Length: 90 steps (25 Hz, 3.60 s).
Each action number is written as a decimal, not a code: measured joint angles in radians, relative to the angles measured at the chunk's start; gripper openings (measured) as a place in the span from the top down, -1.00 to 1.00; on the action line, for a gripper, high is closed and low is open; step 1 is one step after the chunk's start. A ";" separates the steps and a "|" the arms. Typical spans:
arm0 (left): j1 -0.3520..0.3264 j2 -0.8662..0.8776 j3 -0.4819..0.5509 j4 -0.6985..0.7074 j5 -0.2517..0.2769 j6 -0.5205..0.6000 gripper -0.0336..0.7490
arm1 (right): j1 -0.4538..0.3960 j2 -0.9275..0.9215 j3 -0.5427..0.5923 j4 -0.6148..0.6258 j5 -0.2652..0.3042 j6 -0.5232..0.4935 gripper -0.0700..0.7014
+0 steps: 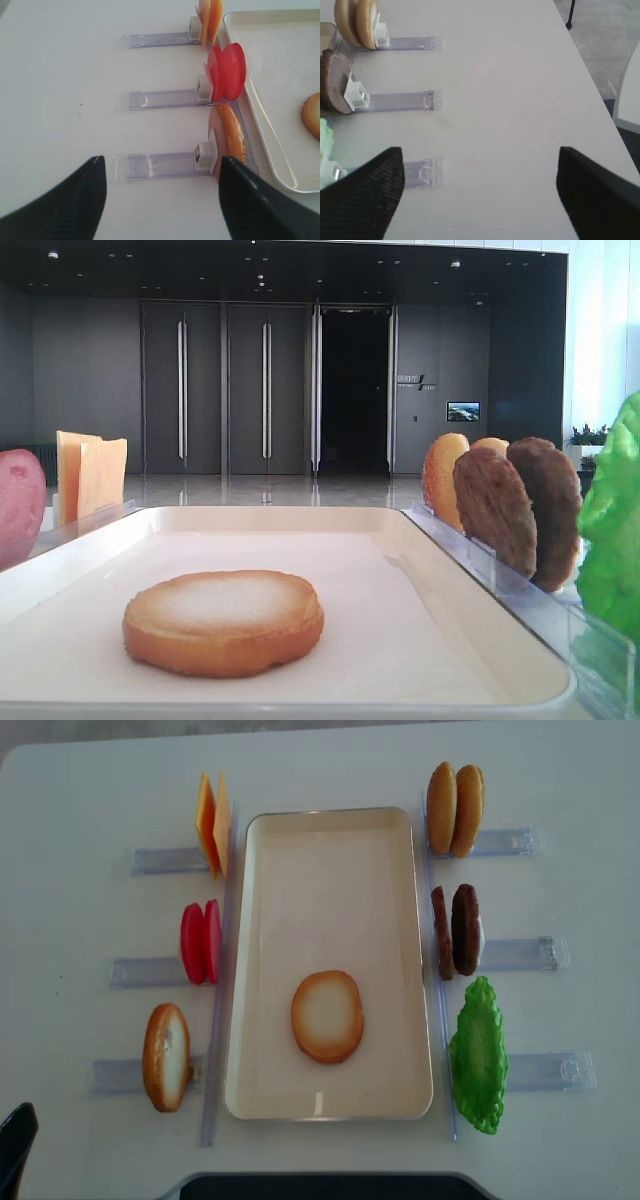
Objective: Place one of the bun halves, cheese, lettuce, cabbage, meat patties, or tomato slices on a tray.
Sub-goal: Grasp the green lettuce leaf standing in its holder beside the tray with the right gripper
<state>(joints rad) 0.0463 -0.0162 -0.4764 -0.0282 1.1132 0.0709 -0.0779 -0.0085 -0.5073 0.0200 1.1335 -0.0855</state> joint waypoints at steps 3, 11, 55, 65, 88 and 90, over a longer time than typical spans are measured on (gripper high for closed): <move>0.000 0.000 0.000 0.000 0.000 0.000 -0.45 | 0.000 0.000 0.000 0.000 0.000 0.000 -0.70; 0.000 0.000 0.000 0.000 0.000 0.000 -0.45 | 0.000 0.000 0.000 0.000 0.001 0.000 -0.70; 0.000 0.000 0.000 0.001 0.000 0.000 -0.45 | 0.347 0.890 -0.350 0.068 0.089 0.343 -0.70; 0.000 0.000 0.000 0.001 0.000 0.000 -0.45 | 0.784 0.922 -0.351 -0.164 0.088 0.738 -0.70; 0.000 0.000 0.000 0.001 0.000 0.000 -0.45 | 0.985 1.240 -0.356 -0.208 -0.061 0.896 -0.70; 0.000 0.000 0.000 0.001 0.000 0.000 -0.45 | 0.985 1.262 -0.356 -0.208 -0.063 0.889 -0.70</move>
<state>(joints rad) 0.0463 -0.0162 -0.4764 -0.0268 1.1132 0.0709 0.9071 1.2537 -0.8637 -0.1878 1.0703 0.8035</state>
